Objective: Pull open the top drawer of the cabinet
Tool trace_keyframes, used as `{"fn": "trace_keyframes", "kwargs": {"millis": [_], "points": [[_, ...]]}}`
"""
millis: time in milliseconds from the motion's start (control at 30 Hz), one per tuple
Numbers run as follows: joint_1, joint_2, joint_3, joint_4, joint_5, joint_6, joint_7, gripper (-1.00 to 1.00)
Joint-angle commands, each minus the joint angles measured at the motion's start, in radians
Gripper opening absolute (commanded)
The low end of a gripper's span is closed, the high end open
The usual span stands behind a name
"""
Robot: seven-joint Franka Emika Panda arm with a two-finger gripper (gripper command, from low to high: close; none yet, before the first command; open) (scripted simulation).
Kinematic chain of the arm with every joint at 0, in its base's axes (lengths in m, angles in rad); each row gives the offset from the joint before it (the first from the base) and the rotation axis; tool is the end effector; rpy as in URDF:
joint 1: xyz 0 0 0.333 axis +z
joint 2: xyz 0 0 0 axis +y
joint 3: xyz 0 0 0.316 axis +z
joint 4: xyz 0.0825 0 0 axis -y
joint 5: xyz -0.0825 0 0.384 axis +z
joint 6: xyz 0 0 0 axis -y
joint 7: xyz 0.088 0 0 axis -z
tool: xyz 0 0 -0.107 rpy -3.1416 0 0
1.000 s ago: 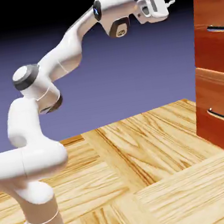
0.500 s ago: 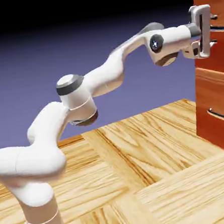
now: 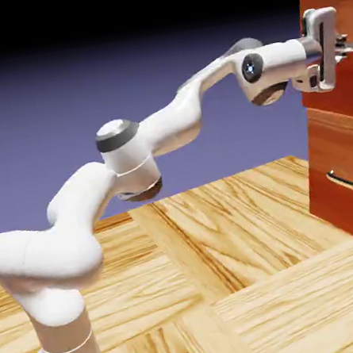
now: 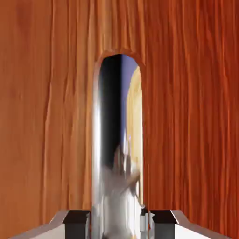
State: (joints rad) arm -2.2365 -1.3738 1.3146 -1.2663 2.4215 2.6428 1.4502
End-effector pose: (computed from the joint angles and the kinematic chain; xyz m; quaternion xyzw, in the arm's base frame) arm 0.7255 0.0541 0.5925 -0.2707 0.6529 -0.2704 0.6537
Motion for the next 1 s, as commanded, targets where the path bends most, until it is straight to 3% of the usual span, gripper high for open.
{"fn": "trace_keyframes", "kwargs": {"millis": [0, 867, 900, 967], "points": [[0.024, 0.0, -0.004, -0.036, 0.007, -0.011, -0.016, -1.0], [0.706, -0.045, -0.225, -0.95, -0.018, -0.249, -0.248, -1.0], [0.706, -0.045, -0.225, -0.95, -0.018, -0.249, -0.248, 1.0], [0.74, -0.053, -0.241, -0.986, -0.032, -0.253, -0.25, 1.0]]}}
